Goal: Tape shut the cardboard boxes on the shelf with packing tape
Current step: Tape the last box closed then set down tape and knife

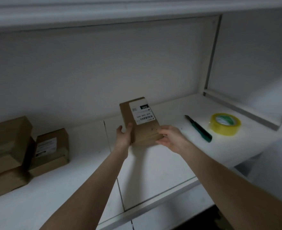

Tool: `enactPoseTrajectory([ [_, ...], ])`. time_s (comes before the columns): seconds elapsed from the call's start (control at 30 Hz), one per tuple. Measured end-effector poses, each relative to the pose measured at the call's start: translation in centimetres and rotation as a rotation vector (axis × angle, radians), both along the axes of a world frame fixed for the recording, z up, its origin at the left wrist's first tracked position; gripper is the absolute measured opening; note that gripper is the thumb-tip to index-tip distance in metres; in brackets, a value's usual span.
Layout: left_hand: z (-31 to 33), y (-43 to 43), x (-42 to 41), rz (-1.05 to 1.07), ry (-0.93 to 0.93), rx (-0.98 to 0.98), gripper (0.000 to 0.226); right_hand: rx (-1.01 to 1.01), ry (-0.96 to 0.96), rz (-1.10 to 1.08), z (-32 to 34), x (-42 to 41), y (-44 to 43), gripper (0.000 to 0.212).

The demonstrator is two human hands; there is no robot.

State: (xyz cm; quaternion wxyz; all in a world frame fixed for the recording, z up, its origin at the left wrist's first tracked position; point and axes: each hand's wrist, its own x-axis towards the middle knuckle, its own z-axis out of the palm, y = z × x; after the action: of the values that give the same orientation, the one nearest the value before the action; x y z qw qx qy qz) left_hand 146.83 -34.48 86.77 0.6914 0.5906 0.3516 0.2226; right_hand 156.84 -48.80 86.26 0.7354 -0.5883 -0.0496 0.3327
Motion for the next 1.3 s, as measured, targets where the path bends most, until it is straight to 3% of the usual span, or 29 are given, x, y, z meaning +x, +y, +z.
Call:
enactPoseTrajectory([
  [0.13, 0.3, -3.9, 2.2, -0.064, -0.074, -0.021, 0.059, 0.063, 0.037, 0.039, 0.0, 1.7, -4.5, 0.033],
  [0.3, -0.6, -6.6, 3.8, -0.088, -0.113, -0.016, 0.055, -0.027, -0.005, 0.083, -0.4, 3.6, -7.7, 0.045],
  [0.43, -1.4, -6.6, 4.7, -0.138, -0.092, 0.029, 0.050, -0.078, -0.030, 0.118, -0.9, 4.8, -8.1, 0.043],
  [0.7, -3.4, -5.2, 7.6, -0.259, 0.064, 0.519, 0.061, -0.145, -0.065, 0.057, -2.2, 6.0, -6.7, 0.035],
  [0.8, -4.8, -5.1, 8.5, -0.309, 0.227, 0.620, 0.061, -0.249, -0.138, 0.029, -2.5, 6.4, -6.6, 0.038],
  [1.03, -6.0, -5.8, 8.8, -0.315, 0.344, 0.773, 0.052, -0.521, -0.375, 0.148, -2.3, 8.0, -6.4, 0.043],
  [1.3, -6.4, -5.9, 8.6, -0.346, 0.419, 0.850, 0.043, -0.558, -0.326, 0.257, -2.6, 9.4, -6.3, 0.026],
])
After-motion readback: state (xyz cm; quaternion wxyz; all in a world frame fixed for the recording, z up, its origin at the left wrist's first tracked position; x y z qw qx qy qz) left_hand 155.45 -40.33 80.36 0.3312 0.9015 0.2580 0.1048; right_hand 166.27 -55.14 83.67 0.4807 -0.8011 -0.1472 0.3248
